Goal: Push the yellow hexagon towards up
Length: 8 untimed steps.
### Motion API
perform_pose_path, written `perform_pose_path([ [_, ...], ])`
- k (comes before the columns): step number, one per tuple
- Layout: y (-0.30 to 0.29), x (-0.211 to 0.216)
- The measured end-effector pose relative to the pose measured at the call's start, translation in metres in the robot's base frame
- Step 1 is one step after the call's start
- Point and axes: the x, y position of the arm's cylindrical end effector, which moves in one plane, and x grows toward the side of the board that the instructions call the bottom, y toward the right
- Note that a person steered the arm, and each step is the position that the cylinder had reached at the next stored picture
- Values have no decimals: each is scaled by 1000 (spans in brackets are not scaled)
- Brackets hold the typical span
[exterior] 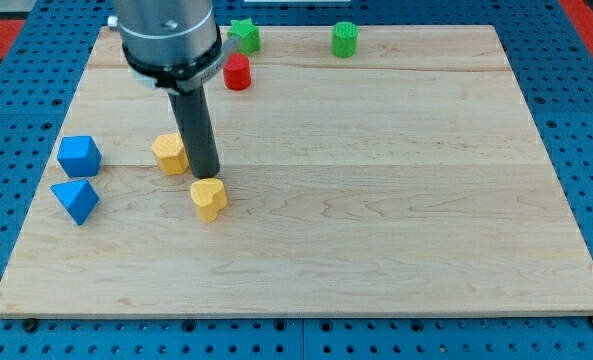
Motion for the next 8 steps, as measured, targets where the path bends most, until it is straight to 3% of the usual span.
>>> perform_pose_path([
  [2,-57,-3],
  [5,-46,-56],
  [8,3,-82],
])
